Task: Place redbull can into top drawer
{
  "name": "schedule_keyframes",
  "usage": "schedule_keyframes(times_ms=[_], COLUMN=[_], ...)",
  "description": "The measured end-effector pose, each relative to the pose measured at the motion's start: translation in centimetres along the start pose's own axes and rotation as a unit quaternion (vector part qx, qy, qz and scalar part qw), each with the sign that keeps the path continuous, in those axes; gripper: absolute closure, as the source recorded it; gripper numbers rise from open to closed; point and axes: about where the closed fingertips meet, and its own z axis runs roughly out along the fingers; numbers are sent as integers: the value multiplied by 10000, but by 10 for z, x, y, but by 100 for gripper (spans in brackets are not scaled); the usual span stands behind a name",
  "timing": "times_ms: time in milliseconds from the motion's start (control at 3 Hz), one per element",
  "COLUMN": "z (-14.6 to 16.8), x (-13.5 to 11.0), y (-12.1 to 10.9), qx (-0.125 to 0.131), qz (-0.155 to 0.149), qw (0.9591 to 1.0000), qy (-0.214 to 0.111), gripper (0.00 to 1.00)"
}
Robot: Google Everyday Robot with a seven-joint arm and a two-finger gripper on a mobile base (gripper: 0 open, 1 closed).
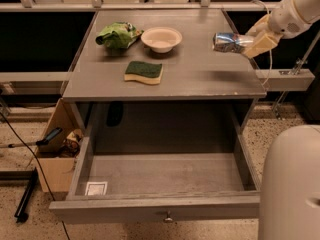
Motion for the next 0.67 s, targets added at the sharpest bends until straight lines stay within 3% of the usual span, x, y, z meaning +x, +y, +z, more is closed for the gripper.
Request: schedule_keyframes(times_ms=[333, 667], z=[-60, -138], x=[1, -18], y=[11, 26], qx=[447, 1315], qz=[-12, -102], qw=[9990, 9908], qy=[-59, -311], gripper=[100, 100])
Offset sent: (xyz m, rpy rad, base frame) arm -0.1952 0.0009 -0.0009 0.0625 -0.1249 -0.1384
